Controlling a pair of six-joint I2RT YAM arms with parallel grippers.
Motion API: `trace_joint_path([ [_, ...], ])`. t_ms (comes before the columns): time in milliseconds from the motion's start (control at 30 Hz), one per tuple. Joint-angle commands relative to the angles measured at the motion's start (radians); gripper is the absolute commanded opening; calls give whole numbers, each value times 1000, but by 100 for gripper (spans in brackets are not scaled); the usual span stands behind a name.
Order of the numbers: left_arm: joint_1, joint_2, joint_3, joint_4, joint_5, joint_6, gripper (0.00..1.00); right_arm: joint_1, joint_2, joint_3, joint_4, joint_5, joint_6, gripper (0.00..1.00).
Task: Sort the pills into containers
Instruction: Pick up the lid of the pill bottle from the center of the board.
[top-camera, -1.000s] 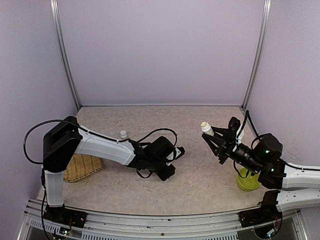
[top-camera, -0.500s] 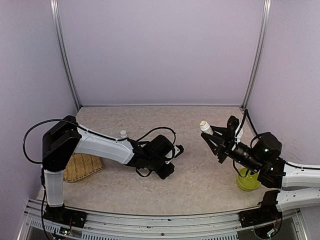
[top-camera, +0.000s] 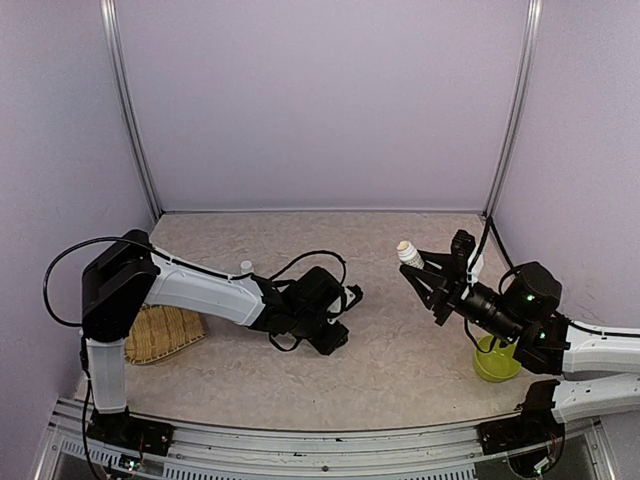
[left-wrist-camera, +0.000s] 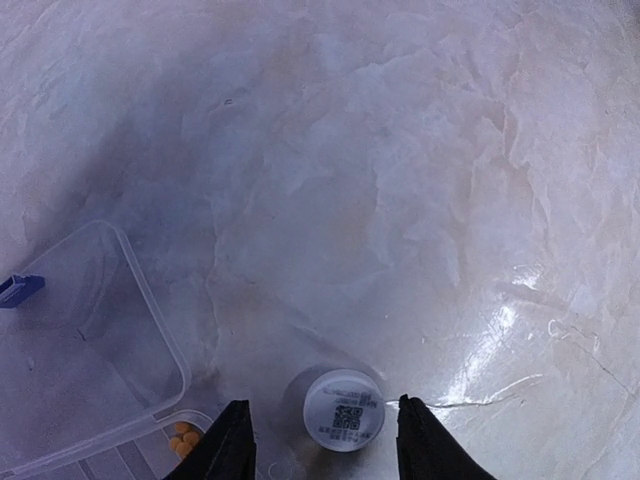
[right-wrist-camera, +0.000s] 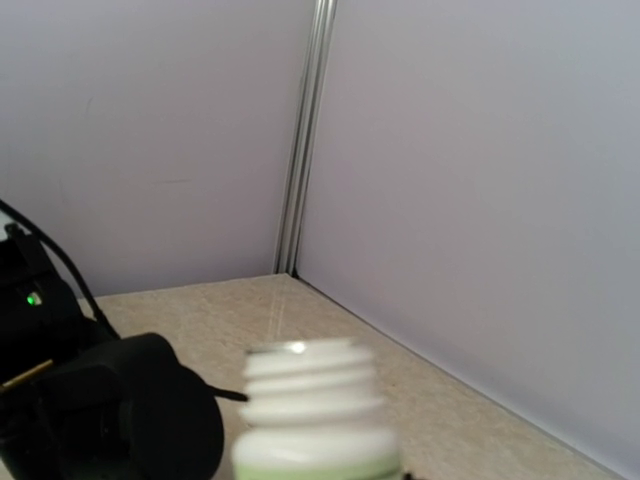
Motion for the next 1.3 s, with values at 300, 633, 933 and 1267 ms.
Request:
trace_joint_path([
  [300,-16,-5,16,-2,9,42,45,-11,1,21,0,-11,18,5],
  [633,-17,12,28,-8,-11,45,41,-13,0,18,-2,-15,20,5],
  [933,-23,21,28,-12,-11,51,37,-14,-3,17,-3,-13,22,5],
  [1267,-23,32,35,-19,-25,52,37,-13,-4,15,-4,-15,24,5],
])
